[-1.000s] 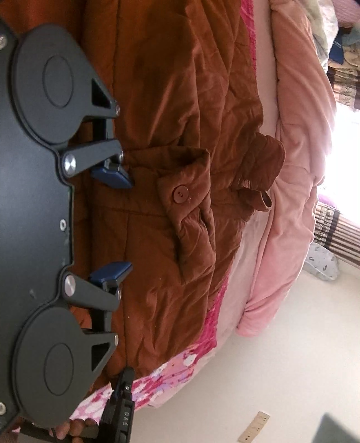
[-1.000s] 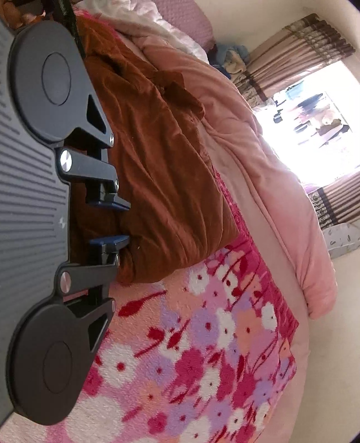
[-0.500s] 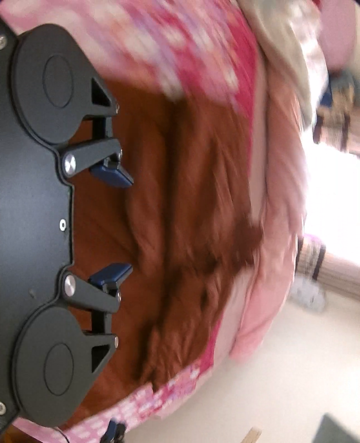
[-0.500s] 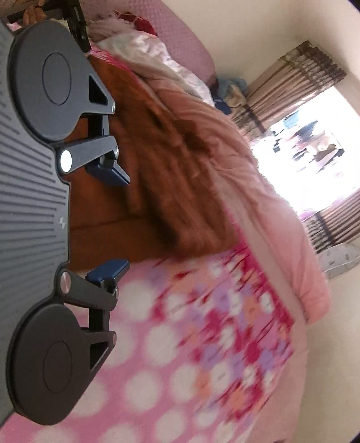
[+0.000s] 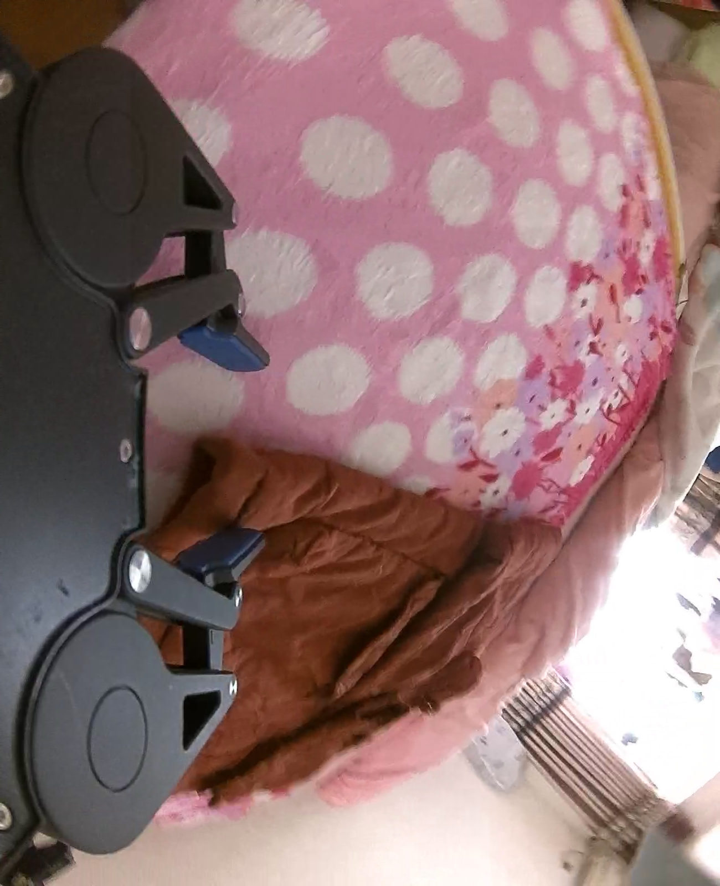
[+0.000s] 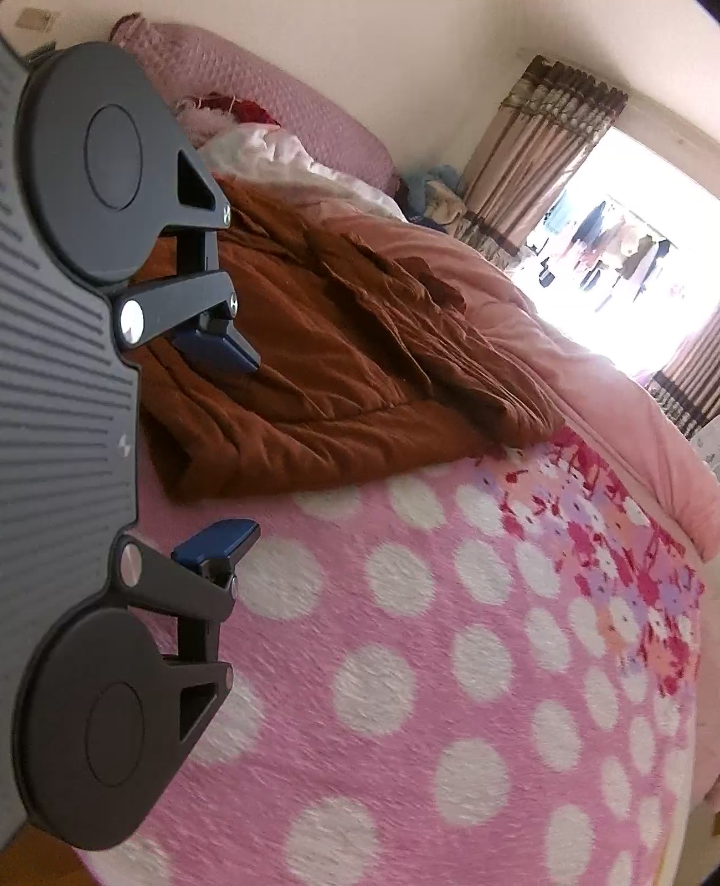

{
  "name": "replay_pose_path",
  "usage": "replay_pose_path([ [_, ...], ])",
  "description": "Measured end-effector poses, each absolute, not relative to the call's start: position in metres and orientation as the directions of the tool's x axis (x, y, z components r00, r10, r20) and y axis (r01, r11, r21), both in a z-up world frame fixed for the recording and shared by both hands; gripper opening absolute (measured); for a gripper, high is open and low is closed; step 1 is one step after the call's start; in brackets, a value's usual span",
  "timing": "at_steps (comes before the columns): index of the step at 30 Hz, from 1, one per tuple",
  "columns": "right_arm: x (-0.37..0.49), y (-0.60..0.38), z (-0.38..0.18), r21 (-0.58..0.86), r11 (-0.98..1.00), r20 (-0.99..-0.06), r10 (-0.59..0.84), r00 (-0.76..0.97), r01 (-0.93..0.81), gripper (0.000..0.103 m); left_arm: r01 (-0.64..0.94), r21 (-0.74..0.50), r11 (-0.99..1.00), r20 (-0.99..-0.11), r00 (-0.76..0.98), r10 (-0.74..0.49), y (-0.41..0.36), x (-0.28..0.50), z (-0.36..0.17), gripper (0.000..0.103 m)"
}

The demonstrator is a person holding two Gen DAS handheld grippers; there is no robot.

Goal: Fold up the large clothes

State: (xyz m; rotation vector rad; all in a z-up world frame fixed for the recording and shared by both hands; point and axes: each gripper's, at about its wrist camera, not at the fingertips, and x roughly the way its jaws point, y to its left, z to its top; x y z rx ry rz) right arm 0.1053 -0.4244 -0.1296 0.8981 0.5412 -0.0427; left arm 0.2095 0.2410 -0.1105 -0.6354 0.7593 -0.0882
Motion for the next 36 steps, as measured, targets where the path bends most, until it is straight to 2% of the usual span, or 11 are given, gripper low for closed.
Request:
replay_pose_path([
  [8,0.109,-0.419,-0.133,0.742,0.623,-0.464,0.209,0.861,0.248,0.072,-0.093,-0.625,0.775,-0.582,0.717,-0.383,0.224,0.220,-0.114,0.068],
  [12,0.109,-0.419,-0.136,0.767,0.592,-0.451,0.223,0.864,0.248,0.076,-0.072,-0.669,0.740,-0.563,0.699,-0.441,0.217,0.232,-0.119,0.070],
  [17,0.114,-0.414,-0.134,0.760,0.600,-0.461,0.226,0.858,0.250,0.077,-0.046,-0.643,0.765,-0.567,0.700,-0.434,0.209,0.237,-0.117,0.069],
  [24,0.117,-0.409,-0.135,0.765,0.595,-0.458,0.238,0.856,0.244,0.076,-0.061,-0.691,0.720,-0.541,0.705,-0.459,0.220,0.240,-0.122,0.065],
  [25,0.116,-0.409,-0.136,0.769,0.591,-0.458,0.245,0.855,0.243,0.074,-0.060,-0.690,0.722,-0.541,0.706,-0.458,0.220,0.240,-0.122,0.065],
  [28,0.117,-0.405,-0.138,0.758,0.599,-0.475,0.234,0.848,0.259,0.052,-0.058,-0.677,0.734,-0.546,0.708,-0.448,0.217,0.240,-0.121,0.063],
  [30,0.118,-0.404,-0.141,0.748,0.603,-0.488,0.213,0.846,0.279,0.029,-0.064,-0.671,0.739,-0.551,0.709,-0.439,0.216,0.240,-0.120,0.058],
  [31,0.118,-0.405,-0.142,0.751,0.595,-0.489,0.210,0.847,0.286,0.026,-0.067,-0.661,0.748,-0.560,0.707,-0.432,0.216,0.241,-0.119,0.035],
  [32,0.117,-0.405,-0.143,0.762,0.583,-0.480,0.216,0.850,0.282,0.019,-0.058,-0.653,0.755,-0.566,0.699,-0.437,0.215,0.241,-0.119,0.015],
  [36,0.113,-0.408,-0.141,0.791,0.555,-0.442,0.229,0.867,0.256,0.015,-0.042,-0.658,0.752,-0.560,0.695,-0.451,0.217,0.241,-0.118,0.015],
])
